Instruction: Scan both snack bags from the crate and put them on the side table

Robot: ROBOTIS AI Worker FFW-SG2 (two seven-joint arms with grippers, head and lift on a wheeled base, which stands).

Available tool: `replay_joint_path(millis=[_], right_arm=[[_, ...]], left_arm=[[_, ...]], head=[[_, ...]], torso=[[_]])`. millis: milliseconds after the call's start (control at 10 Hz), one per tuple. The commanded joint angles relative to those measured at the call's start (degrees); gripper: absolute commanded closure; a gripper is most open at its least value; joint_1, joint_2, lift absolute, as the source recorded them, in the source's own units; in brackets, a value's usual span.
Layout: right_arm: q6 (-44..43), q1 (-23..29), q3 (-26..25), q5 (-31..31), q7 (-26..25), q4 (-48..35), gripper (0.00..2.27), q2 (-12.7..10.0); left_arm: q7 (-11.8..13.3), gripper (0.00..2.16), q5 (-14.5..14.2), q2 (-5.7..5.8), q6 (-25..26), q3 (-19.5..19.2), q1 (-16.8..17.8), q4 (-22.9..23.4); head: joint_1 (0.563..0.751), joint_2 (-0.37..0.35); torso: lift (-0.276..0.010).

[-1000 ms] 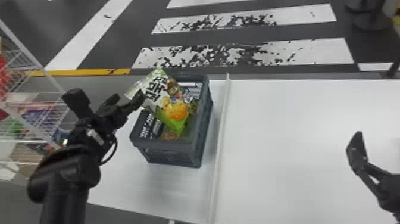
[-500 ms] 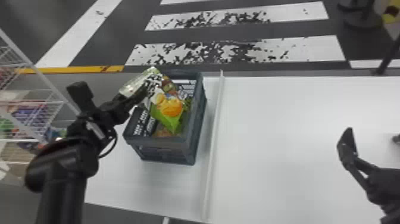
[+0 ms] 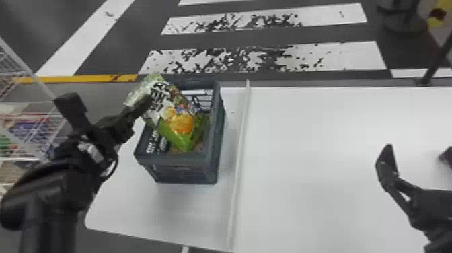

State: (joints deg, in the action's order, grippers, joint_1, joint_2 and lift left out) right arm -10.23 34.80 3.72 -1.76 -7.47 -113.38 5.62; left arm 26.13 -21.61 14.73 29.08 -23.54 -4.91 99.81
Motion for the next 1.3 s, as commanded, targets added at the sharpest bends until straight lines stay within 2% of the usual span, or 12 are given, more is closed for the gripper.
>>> replay_joint_path(millis=[0, 200, 300, 500, 600, 700, 800, 900, 1000, 1100, 1200], right_arm=[[0.0, -0.08, 0.14, 0.0, 0.0, 0.0, 0.08, 0.01], [0.0, 0.09, 0.14, 0.0, 0.0, 0.0, 0.08, 0.01], [-0.18, 0.18, 0.14, 0.0, 0.0, -0.18, 0.08, 0.01], [-0.18, 0.35, 0.14, 0.0, 0.0, -0.35, 0.08, 0.01], [-0.18, 0.44, 0.14, 0.0, 0.0, -0.44, 0.08, 0.01], [-0.18, 0.44, 0.14, 0.0, 0.0, -0.44, 0.08, 0.01], [-0.18, 0.44, 0.14, 0.0, 0.0, -0.44, 0.08, 0.01], [-0.18, 0.44, 0.14, 0.0, 0.0, -0.44, 0.08, 0.01], [-0.18, 0.35, 0.23, 0.0, 0.0, -0.44, 0.08, 0.01], [-0.18, 0.35, 0.23, 0.0, 0.0, -0.44, 0.08, 0.01], [-0.35, 0.35, 0.23, -0.09, -0.09, -0.44, 0.08, 0.1]], left_arm=[[-0.11, 2.0, -1.94, -0.31, 0.59, -1.33, -1.94, 4.16], [0.33, 2.0, -6.33, -1.54, 0.59, -2.21, -4.14, 8.73], [0.33, 2.0, -7.48, -2.42, 0.76, -2.56, -5.46, 12.69], [-0.29, 2.01, -12.57, -3.39, 3.75, -4.49, -8.1, 21.83], [-0.55, 2.0, -14.86, -3.39, 5.16, -6.34, -9.5, 25.87], [-0.64, 2.0, -18.46, -3.3, 6.03, -8.54, -10.82, 28.95], [-0.47, 2.0, -21.72, -3.04, 6.56, -9.94, -12.05, 30.7], [-0.03, 2.0, -23.74, -3.04, 6.74, -9.94, -12.76, 31.32], [0.59, 2.0, -24.7, -2.86, 6.74, -9.5, -14.43, 31.49], [1.2, 2.01, -24.97, -3.39, 6.74, -6.52, -14.78, 31.14], [1.64, 2.0, -22.77, -4.09, 6.74, -1.95, -14.95, 30.26]], head=[[0.695, 0.209], [0.695, 0.209], [0.695, 0.202], [0.695, 0.173], [0.695, 0.166], [0.695, 0.158], [0.695, 0.157], [0.695, 0.157], [0.695, 0.151], [0.695, 0.142], [0.695, 0.121]], torso=[[-0.087], [-0.087], [-0.087], [-0.087], [-0.087], [-0.087], [-0.087], [-0.087], [-0.087], [-0.087], [-0.087]])
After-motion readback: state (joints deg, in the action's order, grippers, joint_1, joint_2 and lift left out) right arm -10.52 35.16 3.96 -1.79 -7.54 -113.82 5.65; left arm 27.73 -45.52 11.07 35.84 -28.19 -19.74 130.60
